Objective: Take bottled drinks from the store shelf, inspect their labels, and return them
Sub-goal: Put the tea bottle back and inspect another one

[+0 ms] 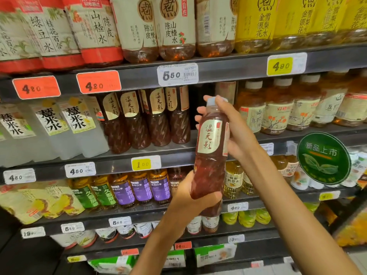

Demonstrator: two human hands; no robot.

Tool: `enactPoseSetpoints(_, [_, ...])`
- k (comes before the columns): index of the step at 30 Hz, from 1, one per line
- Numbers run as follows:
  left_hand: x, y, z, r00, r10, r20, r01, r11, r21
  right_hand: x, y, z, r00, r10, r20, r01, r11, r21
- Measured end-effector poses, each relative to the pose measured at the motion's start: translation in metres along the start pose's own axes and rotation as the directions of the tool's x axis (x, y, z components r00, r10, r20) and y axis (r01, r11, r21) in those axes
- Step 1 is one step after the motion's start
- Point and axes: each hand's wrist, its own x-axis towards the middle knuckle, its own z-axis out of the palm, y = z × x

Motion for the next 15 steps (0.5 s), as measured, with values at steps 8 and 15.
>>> enactPoseSetpoints(8, [-0.005,0.012,0.001,0.949,-0.003,0.315,0.173,0.841,-0.513,-0.005,-0.008,0.009,0.996,0.037,0.078,-0.044,0.995,0.094])
enactPoseSetpoints(15, [-0.004,0.004,-0.004,0.931,-0.039,0.362,0.210,0.870,-0.446,-0.011,-0.005,0.013,0.996,0.039,0.079,-0.053,0.983,0.176])
